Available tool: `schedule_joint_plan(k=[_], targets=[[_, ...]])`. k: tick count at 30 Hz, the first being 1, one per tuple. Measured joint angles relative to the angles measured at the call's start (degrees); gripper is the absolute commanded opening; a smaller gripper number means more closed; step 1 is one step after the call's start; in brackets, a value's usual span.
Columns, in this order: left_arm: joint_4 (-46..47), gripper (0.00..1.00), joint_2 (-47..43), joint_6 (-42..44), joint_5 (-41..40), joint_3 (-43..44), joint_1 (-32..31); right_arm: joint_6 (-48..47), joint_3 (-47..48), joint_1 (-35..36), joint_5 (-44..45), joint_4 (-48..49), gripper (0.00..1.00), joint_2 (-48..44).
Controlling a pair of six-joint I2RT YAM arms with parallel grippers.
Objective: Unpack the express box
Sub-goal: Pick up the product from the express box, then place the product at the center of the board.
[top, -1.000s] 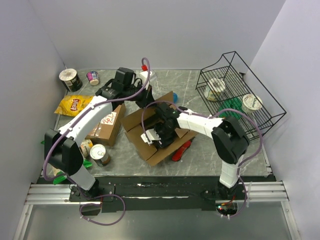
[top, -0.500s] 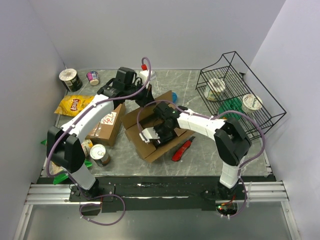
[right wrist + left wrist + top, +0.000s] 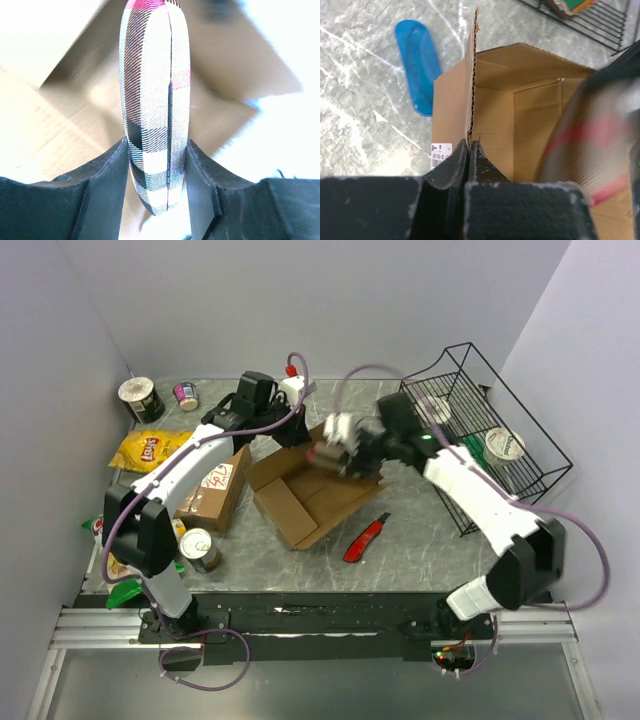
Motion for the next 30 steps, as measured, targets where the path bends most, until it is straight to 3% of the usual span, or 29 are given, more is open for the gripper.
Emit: schedule_joint_plan(k=[5,9,18,23,24,25,26,28,29,30], targets=[[-0.3,0.01,1.9,0.0,-2.5,0.8,0.3,14.1,-3.1,-9.8,-3.2,10.1,0.0,-7.8],[-0.8,0.01,1.9,-1.2,-5.8,1.5,2.1,25.5,-3.8,-14.6,-2.3,13.8,0.0,-8.5],[0.4,0.01,4.3,-14.0,-10.6,1.9,16.2,41.4,-3.3,-18.0,9.6,14.8,0.0,3.6],[3.6,0.01,13.7,-22.2,-10.3,8.4,17.5,45.0,-2.5,-18.5,12.2,14.8,0.01,12.8],[4.6,0.08,15.8,-23.5,-10.1,10.2,17.2,45.4,-2.1,-18.6,12.6,14.8,0.06,14.3],[5.6,0.24,17.6,-24.5,-10.0,12.0,17.0,45.6,-1.6,-18.6,12.9,14.8,0.15,16.1],[6.4,0.46,19.1,-25.0,-10.0,13.6,16.7,45.7,-1.0,-18.6,13.1,14.8,0.34,17.7],[7.4,0.62,20.9,-25.7,-10.2,15.4,16.5,45.8,-0.1,-18.7,13.0,14.9,0.5,20.4],[7.6,0.79,21.1,-25.8,-10.3,15.5,16.4,45.8,0.1,-18.7,12.8,14.9,0.62,21.0],[7.5,0.84,21.1,-26.1,-10.2,15.5,16.4,45.9,0.2,-18.7,12.6,14.9,0.67,21.5]])
